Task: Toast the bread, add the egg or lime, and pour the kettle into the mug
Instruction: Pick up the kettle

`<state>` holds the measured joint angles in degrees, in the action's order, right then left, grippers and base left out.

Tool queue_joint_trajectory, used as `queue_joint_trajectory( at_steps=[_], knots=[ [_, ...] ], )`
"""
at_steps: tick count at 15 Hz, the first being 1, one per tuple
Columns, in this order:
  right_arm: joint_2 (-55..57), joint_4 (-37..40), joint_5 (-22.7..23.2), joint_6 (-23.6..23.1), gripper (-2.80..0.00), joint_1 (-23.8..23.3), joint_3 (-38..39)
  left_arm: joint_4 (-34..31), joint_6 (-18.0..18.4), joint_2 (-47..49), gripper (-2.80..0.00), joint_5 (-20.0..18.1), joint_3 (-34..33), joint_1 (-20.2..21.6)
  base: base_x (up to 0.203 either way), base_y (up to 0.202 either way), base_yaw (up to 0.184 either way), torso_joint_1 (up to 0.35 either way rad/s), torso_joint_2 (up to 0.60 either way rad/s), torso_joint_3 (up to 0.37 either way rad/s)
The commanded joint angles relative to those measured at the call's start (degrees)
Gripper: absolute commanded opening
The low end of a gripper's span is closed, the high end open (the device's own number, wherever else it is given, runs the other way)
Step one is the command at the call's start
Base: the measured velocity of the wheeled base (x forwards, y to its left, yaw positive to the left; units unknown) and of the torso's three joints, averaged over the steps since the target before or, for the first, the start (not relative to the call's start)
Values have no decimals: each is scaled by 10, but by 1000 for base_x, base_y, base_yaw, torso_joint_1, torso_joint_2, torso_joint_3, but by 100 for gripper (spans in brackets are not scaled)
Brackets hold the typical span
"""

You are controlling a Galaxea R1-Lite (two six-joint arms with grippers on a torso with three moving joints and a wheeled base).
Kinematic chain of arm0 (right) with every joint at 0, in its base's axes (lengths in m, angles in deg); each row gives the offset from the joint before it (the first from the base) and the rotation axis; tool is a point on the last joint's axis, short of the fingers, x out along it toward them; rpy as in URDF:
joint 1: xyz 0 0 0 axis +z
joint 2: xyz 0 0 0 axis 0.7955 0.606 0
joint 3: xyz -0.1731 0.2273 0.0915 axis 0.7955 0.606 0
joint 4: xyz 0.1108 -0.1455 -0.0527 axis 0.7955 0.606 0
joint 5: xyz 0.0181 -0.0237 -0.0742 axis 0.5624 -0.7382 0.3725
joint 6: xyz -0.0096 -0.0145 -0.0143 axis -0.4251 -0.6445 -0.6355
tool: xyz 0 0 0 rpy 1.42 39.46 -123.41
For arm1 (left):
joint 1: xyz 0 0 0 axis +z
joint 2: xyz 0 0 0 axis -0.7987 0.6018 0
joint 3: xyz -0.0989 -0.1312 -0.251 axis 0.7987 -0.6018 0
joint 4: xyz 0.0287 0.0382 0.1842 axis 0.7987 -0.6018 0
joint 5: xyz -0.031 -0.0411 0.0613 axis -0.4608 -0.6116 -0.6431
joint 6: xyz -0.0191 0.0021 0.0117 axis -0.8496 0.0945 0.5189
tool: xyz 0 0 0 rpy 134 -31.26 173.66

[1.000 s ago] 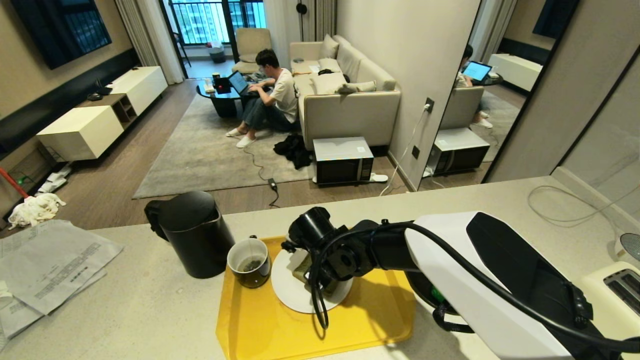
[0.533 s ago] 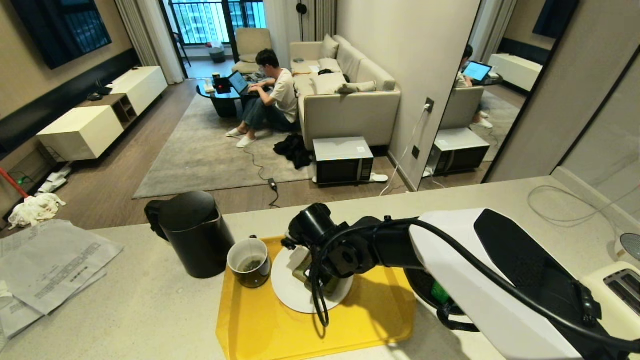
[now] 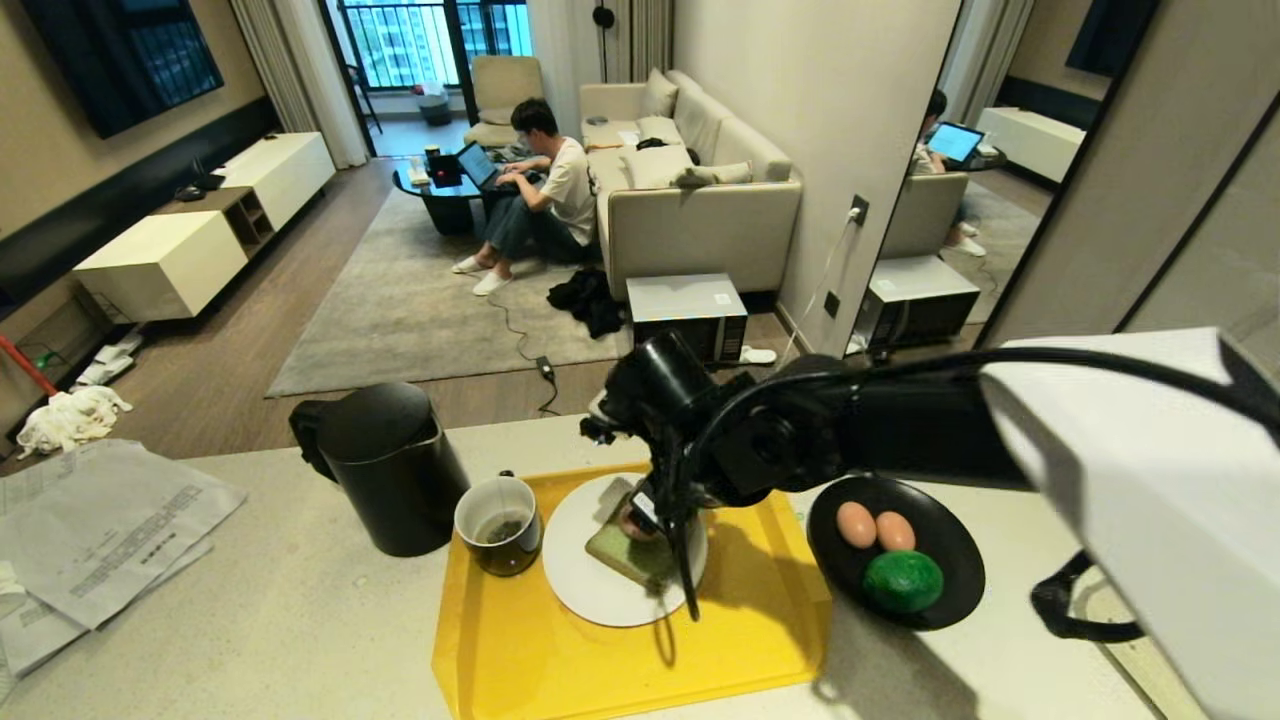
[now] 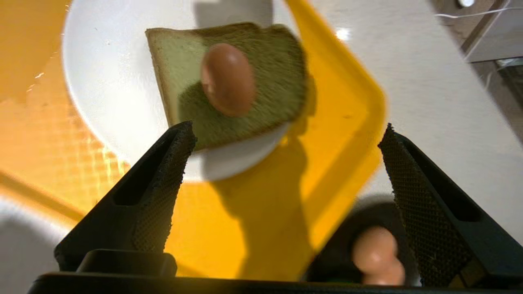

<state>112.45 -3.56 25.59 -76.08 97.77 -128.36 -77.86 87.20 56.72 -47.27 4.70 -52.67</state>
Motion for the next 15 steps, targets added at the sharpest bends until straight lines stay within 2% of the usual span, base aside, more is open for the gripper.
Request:
queue_joint_trajectory(
  at_steps=[1,3,6,8,10,11,13,15],
  knots=[
    [-136,21,-2,1,0,-3,35,0,-1,0,-280,0,0,0,0,0,0,0,0,0],
    [-227,49,-9,3,0,-8,67,0,0,0,-280,0,0,0,0,0,0,0,0,0],
    [-341,85,-43,5,0,-29,116,0,-1,0,-280,0,0,0,0,0,0,0,0,0],
    [-397,94,-63,6,0,-64,141,0,-1,0,-280,0,0,0,0,0,0,0,0,0],
    [-449,98,-66,8,0,-122,168,0,0,0,-280,0,0,0,0,0,0,0,0,0],
    [-475,98,-66,14,-274,-147,185,0,0,0,-280,0,0,0,0,0,0,0,0,0],
    [-533,98,-46,31,-280,-192,221,0,0,0,-280,0,0,0,0,0,0,0,0,0],
    [-593,98,-2,37,-280,-233,261,0,0,0,-280,0,0,0,0,0,0,0,0,0]
  ],
)
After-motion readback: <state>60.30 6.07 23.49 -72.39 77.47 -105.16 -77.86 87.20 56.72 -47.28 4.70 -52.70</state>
